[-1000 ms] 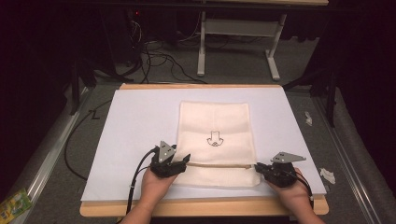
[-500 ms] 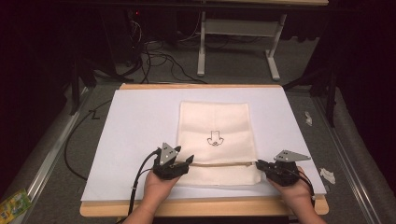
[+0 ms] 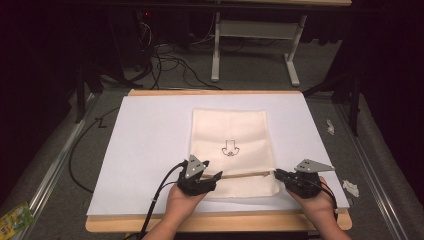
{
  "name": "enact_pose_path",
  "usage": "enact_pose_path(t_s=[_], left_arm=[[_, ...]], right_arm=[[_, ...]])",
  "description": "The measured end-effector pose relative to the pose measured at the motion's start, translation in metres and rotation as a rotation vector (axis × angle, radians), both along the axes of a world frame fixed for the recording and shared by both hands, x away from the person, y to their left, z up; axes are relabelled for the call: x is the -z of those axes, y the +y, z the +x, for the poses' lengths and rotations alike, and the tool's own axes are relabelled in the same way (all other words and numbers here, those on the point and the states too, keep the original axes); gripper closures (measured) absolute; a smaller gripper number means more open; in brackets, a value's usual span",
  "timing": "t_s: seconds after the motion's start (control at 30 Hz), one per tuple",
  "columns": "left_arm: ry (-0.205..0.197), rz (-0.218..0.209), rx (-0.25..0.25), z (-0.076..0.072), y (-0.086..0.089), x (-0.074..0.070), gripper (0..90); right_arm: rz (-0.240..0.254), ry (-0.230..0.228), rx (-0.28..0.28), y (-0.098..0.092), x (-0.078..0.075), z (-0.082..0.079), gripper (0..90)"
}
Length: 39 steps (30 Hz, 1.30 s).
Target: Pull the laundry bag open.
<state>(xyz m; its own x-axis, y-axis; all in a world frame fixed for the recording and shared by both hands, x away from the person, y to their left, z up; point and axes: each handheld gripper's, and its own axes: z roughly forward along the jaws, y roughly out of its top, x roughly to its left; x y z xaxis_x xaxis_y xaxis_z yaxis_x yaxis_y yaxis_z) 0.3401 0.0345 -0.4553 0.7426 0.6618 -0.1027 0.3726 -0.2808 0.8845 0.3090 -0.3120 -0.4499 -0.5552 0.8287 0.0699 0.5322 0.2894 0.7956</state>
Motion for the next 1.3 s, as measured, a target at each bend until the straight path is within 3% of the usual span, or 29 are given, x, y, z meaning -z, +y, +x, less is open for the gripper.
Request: enact_pose_path(t_s=[0.4,0.97,1.3], left_arm=[[0.005,-0.024,0.062,-0.004,-0.042,0.001,42.4],[0.046,-0.038,0.182,-0.008,-0.1,0.008,60.3],[0.055,-0.038,0.177,-0.004,-0.122,0.008,70.4]], right_arm=[[0.007,-0.023,-0.001,0.001,-0.004,0.0,84.7],[0.019,-0.042,-0.005,0.002,-0.009,-0.001,85.5],[0.039,-0.052,-0.015,0.001,-0.01,-0.001,85.4]])
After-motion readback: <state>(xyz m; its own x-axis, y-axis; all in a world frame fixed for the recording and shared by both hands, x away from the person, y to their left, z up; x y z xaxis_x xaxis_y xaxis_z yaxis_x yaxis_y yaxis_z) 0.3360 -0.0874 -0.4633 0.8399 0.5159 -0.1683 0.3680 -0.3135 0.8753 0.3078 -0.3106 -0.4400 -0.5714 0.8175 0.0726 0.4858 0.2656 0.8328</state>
